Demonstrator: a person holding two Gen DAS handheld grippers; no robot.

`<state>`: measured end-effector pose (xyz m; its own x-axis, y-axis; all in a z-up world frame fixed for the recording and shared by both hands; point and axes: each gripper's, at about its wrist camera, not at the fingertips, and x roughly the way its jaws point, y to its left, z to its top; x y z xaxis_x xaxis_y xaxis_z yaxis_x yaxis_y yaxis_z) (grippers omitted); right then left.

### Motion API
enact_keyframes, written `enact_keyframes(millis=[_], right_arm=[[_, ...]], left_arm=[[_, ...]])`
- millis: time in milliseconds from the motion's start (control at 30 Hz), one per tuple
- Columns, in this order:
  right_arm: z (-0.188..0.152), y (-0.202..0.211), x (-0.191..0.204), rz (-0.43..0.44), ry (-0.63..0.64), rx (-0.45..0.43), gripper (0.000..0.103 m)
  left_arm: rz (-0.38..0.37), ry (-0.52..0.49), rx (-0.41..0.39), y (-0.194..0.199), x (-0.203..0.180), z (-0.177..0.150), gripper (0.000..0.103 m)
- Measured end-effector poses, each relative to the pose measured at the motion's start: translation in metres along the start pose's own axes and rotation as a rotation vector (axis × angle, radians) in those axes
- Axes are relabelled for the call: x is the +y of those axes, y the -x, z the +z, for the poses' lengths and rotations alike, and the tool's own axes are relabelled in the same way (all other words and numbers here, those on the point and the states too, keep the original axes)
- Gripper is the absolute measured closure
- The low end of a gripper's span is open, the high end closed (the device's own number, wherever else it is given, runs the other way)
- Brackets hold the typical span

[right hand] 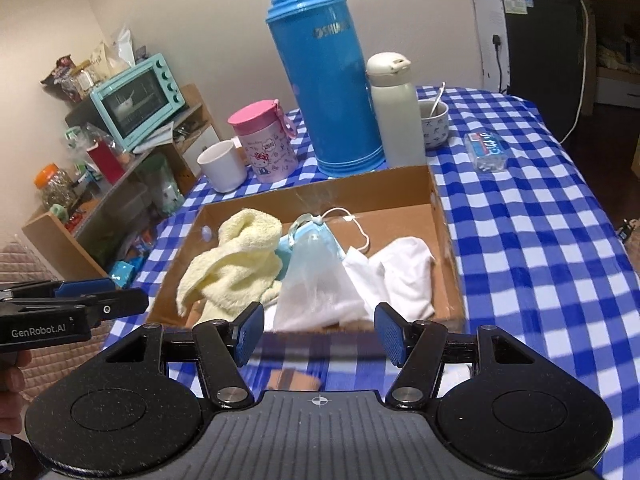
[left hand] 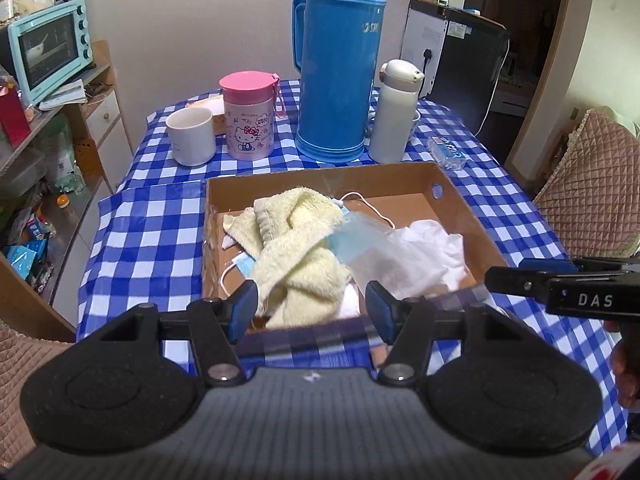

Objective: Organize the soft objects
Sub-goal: 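Release the towel into the box with the left gripper while the right releases the bag, then move the left gripper to the green cloth while the right moves toward the scrunchie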

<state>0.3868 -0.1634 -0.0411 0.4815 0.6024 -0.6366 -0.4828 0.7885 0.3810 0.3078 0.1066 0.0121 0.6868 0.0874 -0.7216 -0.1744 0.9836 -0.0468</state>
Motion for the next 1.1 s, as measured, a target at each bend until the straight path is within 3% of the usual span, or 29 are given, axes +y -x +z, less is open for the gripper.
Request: enact_keyframes(millis=[367,633,1100], right_arm=[[-0.035,0.069,0.003,0.071,-0.006,-0.066,0.040],[-0.052,0.097,-0.001,0.111,-0.029,-0.034,0.040],[-0.103,0.118,-0.021,0.049,-0.048,0.045,0.039]], left_arm=[[-0.001,0.022,-0.014,0.062,-0.009,-0.041,0.041],[0.016,0.019,0.001,0.090,-0.021,-0.068,0.041],[0.064,-0.004,0.057,0.109,-0.036,-0.109,0.036]])
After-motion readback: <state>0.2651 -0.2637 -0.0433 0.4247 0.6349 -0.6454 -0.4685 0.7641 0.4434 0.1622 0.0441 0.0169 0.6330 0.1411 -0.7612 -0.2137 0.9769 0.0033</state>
